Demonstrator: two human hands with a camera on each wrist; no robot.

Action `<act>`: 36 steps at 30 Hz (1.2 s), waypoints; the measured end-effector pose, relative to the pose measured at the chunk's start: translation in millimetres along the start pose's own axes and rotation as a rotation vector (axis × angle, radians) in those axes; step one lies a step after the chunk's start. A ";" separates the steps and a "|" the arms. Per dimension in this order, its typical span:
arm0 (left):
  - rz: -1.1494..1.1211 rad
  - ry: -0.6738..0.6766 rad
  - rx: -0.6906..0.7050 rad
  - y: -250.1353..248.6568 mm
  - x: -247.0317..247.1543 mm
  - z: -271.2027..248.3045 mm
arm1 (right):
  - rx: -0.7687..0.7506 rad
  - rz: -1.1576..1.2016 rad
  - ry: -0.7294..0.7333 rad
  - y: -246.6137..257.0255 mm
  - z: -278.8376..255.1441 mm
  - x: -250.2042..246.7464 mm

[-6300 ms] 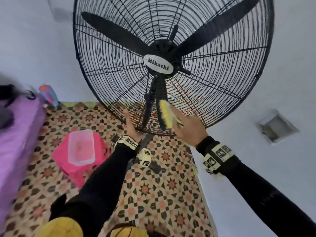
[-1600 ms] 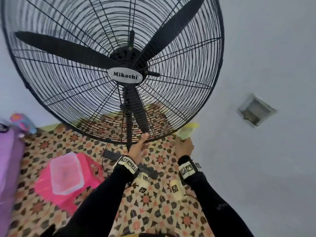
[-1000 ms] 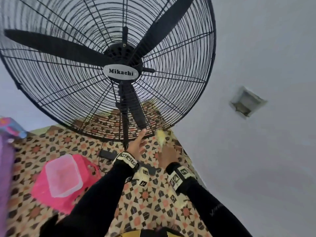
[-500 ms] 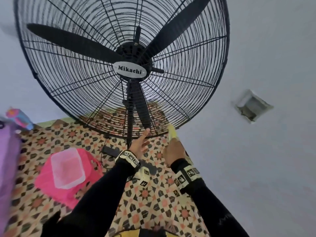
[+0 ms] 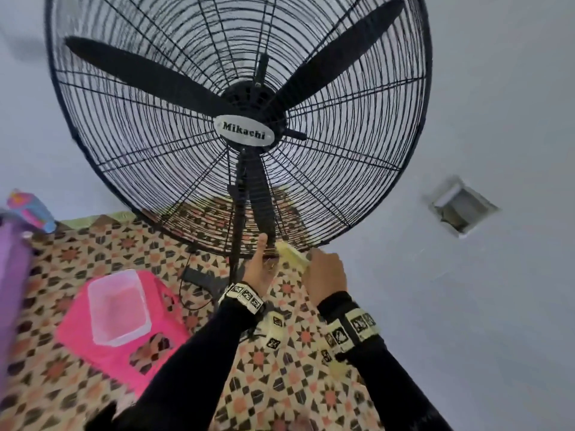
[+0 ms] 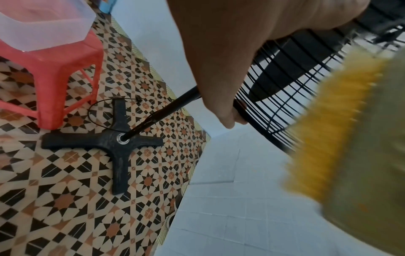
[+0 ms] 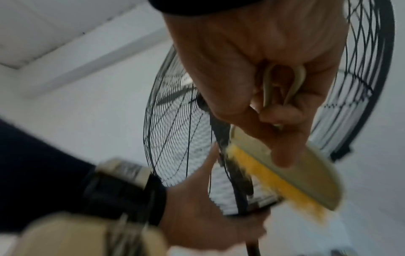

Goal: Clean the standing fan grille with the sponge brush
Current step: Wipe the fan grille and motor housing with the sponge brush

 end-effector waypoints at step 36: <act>0.050 -0.004 0.037 -2.4 -4.6 -3.9 | -0.172 0.379 -0.351 -33.2 15.7 -32.2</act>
Point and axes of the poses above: each hand's wrist, its own z-axis towards the middle knuckle, its own x-axis out of the palm, y = z × x, the point moved 3 cm from there along z, towards the middle knuckle, and after that the axes turned 13 degrees about -x, right-handed, at the moved point
